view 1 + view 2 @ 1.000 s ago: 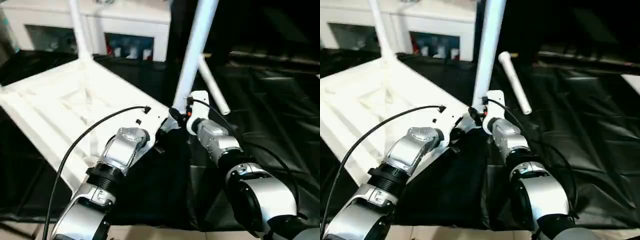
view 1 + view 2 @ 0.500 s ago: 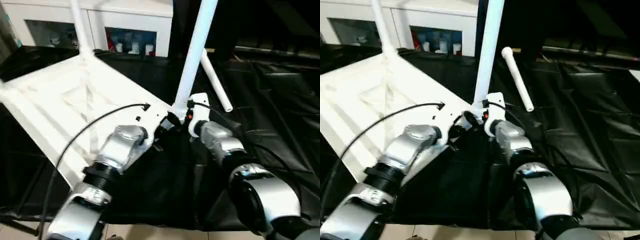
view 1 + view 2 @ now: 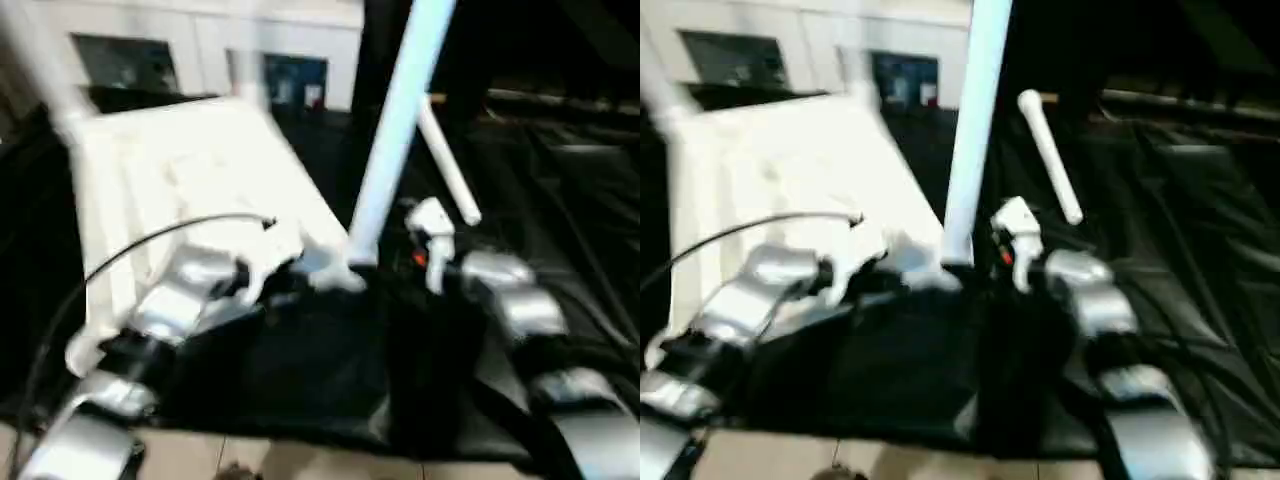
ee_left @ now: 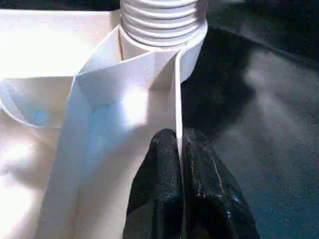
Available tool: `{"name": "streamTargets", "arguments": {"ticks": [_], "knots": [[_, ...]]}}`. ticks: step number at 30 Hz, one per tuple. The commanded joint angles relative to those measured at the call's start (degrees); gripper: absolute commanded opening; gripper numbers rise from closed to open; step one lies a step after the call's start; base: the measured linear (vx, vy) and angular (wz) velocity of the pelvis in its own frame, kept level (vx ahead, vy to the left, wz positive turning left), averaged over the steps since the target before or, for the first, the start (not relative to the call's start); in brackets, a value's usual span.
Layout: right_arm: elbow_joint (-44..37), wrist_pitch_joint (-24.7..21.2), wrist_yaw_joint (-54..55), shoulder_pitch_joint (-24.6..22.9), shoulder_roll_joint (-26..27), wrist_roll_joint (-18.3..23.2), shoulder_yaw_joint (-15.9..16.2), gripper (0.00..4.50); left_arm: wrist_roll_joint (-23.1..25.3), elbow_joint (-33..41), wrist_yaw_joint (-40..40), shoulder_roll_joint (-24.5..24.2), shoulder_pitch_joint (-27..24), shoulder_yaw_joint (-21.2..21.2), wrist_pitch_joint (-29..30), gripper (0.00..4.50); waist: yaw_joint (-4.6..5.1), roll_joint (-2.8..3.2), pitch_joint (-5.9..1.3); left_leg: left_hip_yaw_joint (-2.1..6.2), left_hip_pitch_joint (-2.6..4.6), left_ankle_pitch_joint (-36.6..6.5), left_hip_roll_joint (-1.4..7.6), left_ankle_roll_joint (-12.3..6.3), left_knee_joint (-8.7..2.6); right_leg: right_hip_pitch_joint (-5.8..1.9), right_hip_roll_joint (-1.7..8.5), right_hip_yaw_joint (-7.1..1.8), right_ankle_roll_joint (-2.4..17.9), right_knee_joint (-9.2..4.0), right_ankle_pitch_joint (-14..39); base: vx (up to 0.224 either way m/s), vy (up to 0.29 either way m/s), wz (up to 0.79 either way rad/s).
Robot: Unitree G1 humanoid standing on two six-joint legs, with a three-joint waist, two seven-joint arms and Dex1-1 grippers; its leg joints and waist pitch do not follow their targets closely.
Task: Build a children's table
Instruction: Rotate leg to tighten
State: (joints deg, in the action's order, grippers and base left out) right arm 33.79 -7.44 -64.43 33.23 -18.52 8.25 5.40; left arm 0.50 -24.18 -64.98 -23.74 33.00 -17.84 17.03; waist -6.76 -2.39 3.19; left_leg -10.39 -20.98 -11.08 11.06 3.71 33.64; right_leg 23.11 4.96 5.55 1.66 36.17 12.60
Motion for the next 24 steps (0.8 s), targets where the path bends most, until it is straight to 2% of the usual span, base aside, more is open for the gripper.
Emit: {"name": "streamTargets", "arguments": {"ticks": [1, 3, 5, 7, 8, 11, 13, 16, 18, 24], "knots": [[-1.8, -0.4, -2.0, -0.5, -0.8, 0.1, 1.1, 4.48, -2.8, 3.3, -3.5, 0.7, -0.1, -0.9, -0.5, 0.0, 0.26, 0.29, -3.52, 0.6, 0.76, -5.9, 3.08, -4.04, -3.76, -3.53, 4.4, -3.71, 14.7, -3.82, 1.1, 0.0, 0.0, 0.0], [-2.5, -0.4, -3.6, -0.9, -1.2, -0.5, 2.3, 4.48, -3.1, 3.6, -4.4, 0.5, -0.2, -0.8, -0.6, 0.0, 0.33, 0.29, -3.56, 0.68, 0.69, -5.7, 3.03, -3.34, -3.78, -3.57, 4.42, -3.74, 14.3, -3.84, 1.2, 0.0, 0.0, 0.0], [-2.8, -0.1, -3.8, -1.2, -1.7, -1.8, 3.9, 4.48, -2.8, 2.8, -4.7, 0.5, 0.1, -0.7, -1.6, 0.0, 0.38, 0.14, -3.69, 0.67, 0.69, -4.2, 2.87, -3.59, -3.62, -3.55, 4.25, -3.71, 14.3, -3.54, -1.0, 0.0, 0.0, 0.0], [-2.4, -0.3, -3.1, -1.0, -1.4, -2.0, 4.0, 4.48, -2.6, 2.3, -4.6, 0.5, 0.3, -0.7, -2.1, 0.0, 0.34, 0.09, -3.76, 0.64, 0.61, -3.1, 2.76, -3.93, -3.5, -3.64, 4.31, -3.74, 14.4, -3.42, -2.4, 0.0, 0.0, 0.0], [-2.2, -0.2, -2.8, -0.8, -1.4, -2.5, 4.3, 4.2, -2.6, 2.1, -4.5, 0.5, 0.5, -0.7, -2.2, 0.0, 0.34, 0.0, -3.79, 0.61, 0.59, -2.8, 2.72, -4.12, -3.45, -3.66, 4.3, -3.74, 14.5, -3.39, -2.8, 0.0, 0.0, 0.0], [0.0, 1.0, -1.4, 0.1, -1.2, -3.7, 4.9, 4.07, -2.5, 1.5, -4.1, 0.7, 0.8, -0.5, -2.4, 0.0, 0.31, 0.01, -3.9, 0.62, 0.59, -1.7, 2.65, -4.5, -3.31, -3.68, 4.31, -3.7, 14.6, -3.19, -3.7, 0.0, 0.0, 0.0], [1.7, 1.5, -0.6, 0.8, -0.8, -3.6, 4.6, 3.78, -2.3, 1.2, -3.8, 0.9, 0.9, -0.3, -2.4, 0.0, 0.36, -0.03, -3.87, 0.59, 0.53, -1.7, 2.6, -4.56, -3.26, -3.69, 4.24, -3.68, 14.8, -3.2, -3.7, 0.0, 0.0, 0.0], [2.1, 1.6, -0.5, 1.1, -0.6, -3.4, 4.5, 3.59, -2.2, 1.1, -3.7, 1.0, 0.9, -0.3, -2.5, 0.0, 0.29, -0.08, -3.97, 0.61, 0.52, -1.5, 2.64, -4.71, -3.17, -3.79, 4.25, -3.69, 14.9, -3.05, -3.9, 0.0, 0.0, 0.0], [2.7, 1.9, -0.6, 1.2, -0.5, -3.6, 4.7, 3.26, -2.1, 1.3, -3.6, 1.2, 0.8, -0.3, -2.3, 0.0, 0.28, -0.05, -4.02, 0.59, 0.55, -1.3, 2.63, -5.02, -3.09, -3.77, 4.24, -3.66, 15.0, -2.98, -4.3, 0.0, 0.0, 0.0], [3.6, 2.7, -0.6, 1.0, -0.2, -3.9, 4.8, 2.86, -2.0, 1.2, -3.7, 1.0, 0.7, -0.4, -2.5, 0.0, 0.19, 0.01, -4.11, 0.59, 0.51, -0.7, 2.59, -5.55, -2.9, -3.81, 4.19, -3.63, 15.2, -2.82, -5.4, 0.0, 0.0, 0.0]]}}
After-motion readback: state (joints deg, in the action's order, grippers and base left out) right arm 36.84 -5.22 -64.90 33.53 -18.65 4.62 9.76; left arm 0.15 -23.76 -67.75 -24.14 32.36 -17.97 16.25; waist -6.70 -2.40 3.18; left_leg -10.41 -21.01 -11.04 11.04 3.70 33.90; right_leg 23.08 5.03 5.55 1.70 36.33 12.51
